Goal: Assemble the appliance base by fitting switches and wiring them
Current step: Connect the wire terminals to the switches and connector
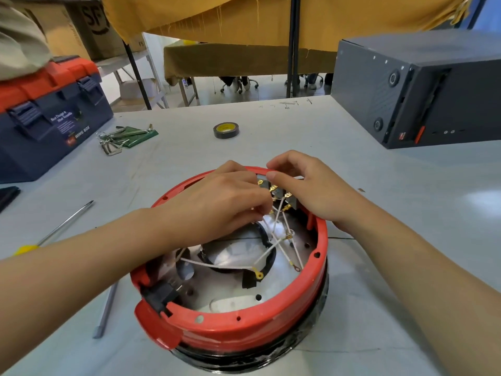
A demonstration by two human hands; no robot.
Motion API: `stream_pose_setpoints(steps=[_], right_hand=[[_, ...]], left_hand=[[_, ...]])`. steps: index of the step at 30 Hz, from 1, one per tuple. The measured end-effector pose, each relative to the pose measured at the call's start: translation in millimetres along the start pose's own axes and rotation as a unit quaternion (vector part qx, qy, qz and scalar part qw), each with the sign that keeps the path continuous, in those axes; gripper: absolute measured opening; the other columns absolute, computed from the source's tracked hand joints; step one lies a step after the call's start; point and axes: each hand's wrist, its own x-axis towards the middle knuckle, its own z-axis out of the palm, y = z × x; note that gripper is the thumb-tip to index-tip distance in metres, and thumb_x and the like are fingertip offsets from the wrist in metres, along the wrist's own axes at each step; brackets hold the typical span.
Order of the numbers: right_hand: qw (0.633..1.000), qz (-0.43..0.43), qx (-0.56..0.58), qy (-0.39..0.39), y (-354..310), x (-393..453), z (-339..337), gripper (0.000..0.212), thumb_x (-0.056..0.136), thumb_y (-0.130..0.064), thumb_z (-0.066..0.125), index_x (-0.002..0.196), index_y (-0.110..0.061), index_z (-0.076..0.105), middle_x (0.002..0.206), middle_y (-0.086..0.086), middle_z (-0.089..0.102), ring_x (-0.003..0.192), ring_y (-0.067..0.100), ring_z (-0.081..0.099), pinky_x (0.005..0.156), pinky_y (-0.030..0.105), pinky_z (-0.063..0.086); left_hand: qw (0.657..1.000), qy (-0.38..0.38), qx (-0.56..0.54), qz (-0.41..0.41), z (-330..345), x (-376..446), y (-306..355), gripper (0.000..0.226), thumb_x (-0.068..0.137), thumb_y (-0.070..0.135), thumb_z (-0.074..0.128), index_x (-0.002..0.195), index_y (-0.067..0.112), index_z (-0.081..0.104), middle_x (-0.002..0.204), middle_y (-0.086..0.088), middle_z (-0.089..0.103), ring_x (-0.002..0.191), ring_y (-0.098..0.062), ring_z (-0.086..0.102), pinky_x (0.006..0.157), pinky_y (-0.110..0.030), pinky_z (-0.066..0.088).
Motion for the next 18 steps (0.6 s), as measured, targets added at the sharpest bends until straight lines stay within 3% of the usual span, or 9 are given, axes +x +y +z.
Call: stream_pose_setpoints(steps=[6, 9, 12, 15, 18], right_hand=[[0.999, 0.004, 0.031, 0.009, 3.6, 1.5, 0.6, 0.019, 0.093, -0.030, 0.055, 0.106, -0.018, 0.063, 0.102, -0.003, 0.067, 0.097, 0.013, 0.062, 0.089, 0.030, 0.048], [0.997, 0.029, 0.067, 0.019, 5.1, 2.2, 1.9, 0.020, 0.096, -0.028, 0.050, 0.104, -0.018, 0.065, 0.101, -0.002, 0.068, 0.095, 0.019, 0.063, 0.087, 0.033, 0.049], [0.993, 0.049, 0.103, 0.023, 7.0, 2.9, 1.9, 0.022, 0.097, -0.029, 0.049, 0.103, -0.018, 0.067, 0.102, -0.004, 0.069, 0.097, 0.012, 0.064, 0.091, 0.031, 0.049], [0.990, 0.058, 0.125, 0.019, 8.0, 2.9, 2.2, 0.023, 0.097, -0.028, 0.048, 0.103, -0.018, 0.067, 0.100, -0.003, 0.069, 0.094, 0.012, 0.065, 0.089, 0.031, 0.051], [0.988, 0.062, 0.137, 0.020, 8.6, 3.2, 3.3, 0.022, 0.096, -0.027, 0.048, 0.101, -0.018, 0.067, 0.100, -0.001, 0.070, 0.094, 0.013, 0.065, 0.089, 0.032, 0.051]], left_hand=[[0.999, 0.012, -0.014, -0.033, 3.5, 7.6, -0.6, 0.006, 0.082, 0.012, 0.068, 0.083, 0.009, 0.063, 0.078, 0.005, 0.061, 0.078, -0.009, 0.049, 0.082, -0.031, 0.038], [1.000, 0.004, -0.004, -0.018, 3.8, 12.0, -0.8, 0.009, 0.087, 0.017, 0.063, 0.082, 0.010, 0.065, 0.075, 0.004, 0.063, 0.079, -0.011, 0.047, 0.081, -0.031, 0.036], [1.000, 0.005, 0.003, -0.005, 4.3, 12.6, 0.4, 0.022, 0.091, 0.023, 0.053, 0.082, 0.011, 0.069, 0.074, 0.001, 0.063, 0.080, -0.015, 0.050, 0.080, -0.031, 0.034], [0.999, 0.013, 0.035, 0.026, 5.2, 10.9, 2.4, 0.019, 0.092, 0.017, 0.055, 0.079, 0.012, 0.068, 0.078, 0.000, 0.063, 0.083, -0.022, 0.056, 0.076, -0.035, 0.037], [0.997, 0.026, 0.060, 0.046, 6.4, 11.5, 5.1, 0.020, 0.090, 0.010, 0.056, 0.072, 0.010, 0.062, 0.072, -0.003, 0.055, 0.078, -0.019, 0.044, 0.070, -0.034, 0.034]])
